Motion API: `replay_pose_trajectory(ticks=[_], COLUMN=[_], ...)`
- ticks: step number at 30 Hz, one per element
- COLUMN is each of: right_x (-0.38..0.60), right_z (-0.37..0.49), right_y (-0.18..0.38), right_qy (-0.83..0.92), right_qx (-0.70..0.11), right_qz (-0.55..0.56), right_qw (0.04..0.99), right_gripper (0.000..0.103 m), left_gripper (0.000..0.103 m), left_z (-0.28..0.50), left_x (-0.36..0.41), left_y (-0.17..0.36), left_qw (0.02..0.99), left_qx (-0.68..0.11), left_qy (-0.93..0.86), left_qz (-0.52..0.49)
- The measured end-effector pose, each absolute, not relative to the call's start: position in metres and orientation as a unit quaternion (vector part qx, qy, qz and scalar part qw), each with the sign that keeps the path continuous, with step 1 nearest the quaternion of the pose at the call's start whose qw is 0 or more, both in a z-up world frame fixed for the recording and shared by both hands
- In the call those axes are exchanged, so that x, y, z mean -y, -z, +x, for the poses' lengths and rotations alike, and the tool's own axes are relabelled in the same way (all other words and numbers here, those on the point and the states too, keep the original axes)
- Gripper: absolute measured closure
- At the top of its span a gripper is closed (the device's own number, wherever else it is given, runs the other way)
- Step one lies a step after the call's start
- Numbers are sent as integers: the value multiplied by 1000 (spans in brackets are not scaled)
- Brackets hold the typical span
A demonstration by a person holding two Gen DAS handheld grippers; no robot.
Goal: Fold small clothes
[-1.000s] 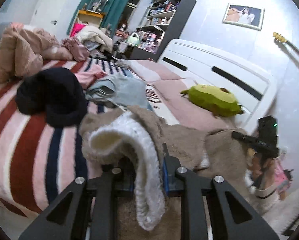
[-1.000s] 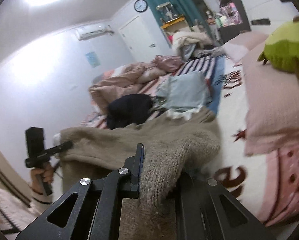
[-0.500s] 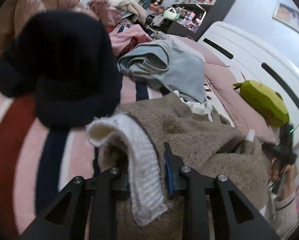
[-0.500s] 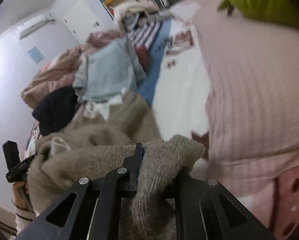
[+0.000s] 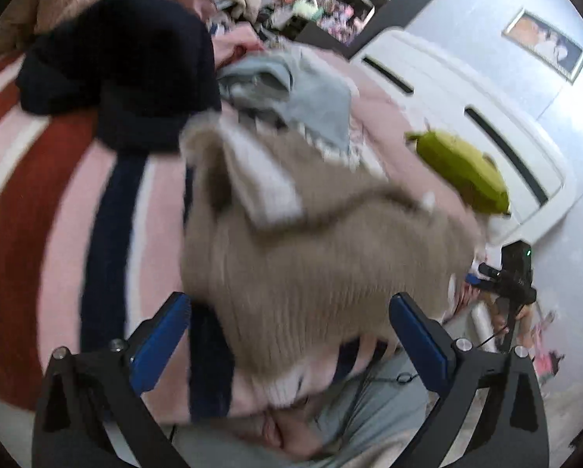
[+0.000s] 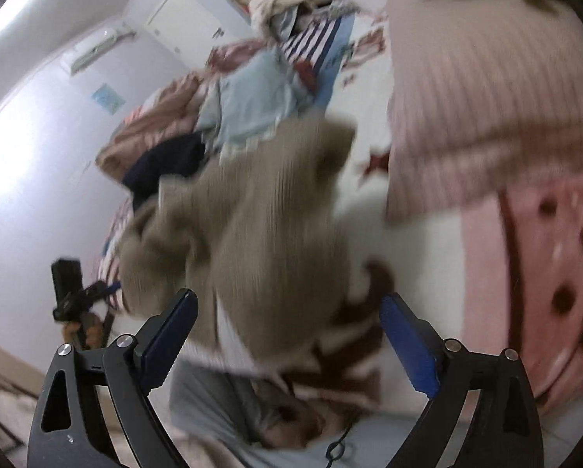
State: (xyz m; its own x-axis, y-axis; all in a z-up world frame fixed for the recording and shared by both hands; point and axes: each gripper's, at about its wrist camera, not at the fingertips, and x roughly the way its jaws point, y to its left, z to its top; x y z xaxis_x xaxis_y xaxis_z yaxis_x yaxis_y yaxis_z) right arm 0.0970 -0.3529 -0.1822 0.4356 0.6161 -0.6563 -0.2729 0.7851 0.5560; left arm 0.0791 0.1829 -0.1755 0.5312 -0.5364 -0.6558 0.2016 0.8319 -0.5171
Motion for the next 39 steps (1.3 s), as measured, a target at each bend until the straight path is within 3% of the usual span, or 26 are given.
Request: replay_pose_trajectory(ticks=[2,3,4,5,6,7,8,9,17,22,23,25,26,27,29,31,35,39], right_x=[342,336,332,328,323,318,313,307,302,312,311,307,304,301,307,317,329,330], right_z=[94,94,96,97,99,100,99,97,114,191,209,243,257,270,270,263,226,189], right_y=[196,202,204,205,206,204,199,192,114,92,95,106,113,119,121,108,98,130], right_qy=[-270,-272,-273,-277,-281,-282,-284,-287,-332,-283,-265,-231,-215,-199,-189,-193,-192,-205], right_qx=[-464,-456,-450,-447,-445,-444,-441,-434,-352,-355,-366,-392,-405,-419,-413,-388,-399,-447], right_qz=[178,184,195,208,220,217,204,185,204,254,261,249,236,222,211,193,143,130], right_qw=[825,827,828,825,821,823,827,834,851,854,853,855,857,858,865,880,885,861], right_gripper=[15,21,39,58,67,84,85,86,88,88,86,80,71,65,33,23,21,21], left_gripper=[3,11,17,29,50,62,80,83,84,82,78,58,36,25,23,19,14,2], left_z=[75,76,77,78,79,79,78,75,76,150,166,207,221,235,245,247,219,175], left_x=[-169,-161,-157,-152,-145,-138,-135,-134,-153,-171,-172,-174,-176,-178,-182,-181,-193,-205], left_y=[186,191,194,195,195,191,186,177,78,54,57,73,81,89,96,98,99,107], left_qw=[854,852,849,847,848,852,855,858,899,913,915,911,908,905,903,901,900,898], left_qx=[-437,-436,-436,-442,-451,-457,-458,-451,-345,-323,-330,-345,-351,-355,-363,-373,-372,-374], left_qy=[216,223,227,225,215,205,202,206,234,181,162,136,130,119,115,122,147,159], left_qz=[-180,-185,-193,-193,-178,-151,-135,-133,-138,-171,-165,-179,-190,-199,-200,-186,-173,-168])
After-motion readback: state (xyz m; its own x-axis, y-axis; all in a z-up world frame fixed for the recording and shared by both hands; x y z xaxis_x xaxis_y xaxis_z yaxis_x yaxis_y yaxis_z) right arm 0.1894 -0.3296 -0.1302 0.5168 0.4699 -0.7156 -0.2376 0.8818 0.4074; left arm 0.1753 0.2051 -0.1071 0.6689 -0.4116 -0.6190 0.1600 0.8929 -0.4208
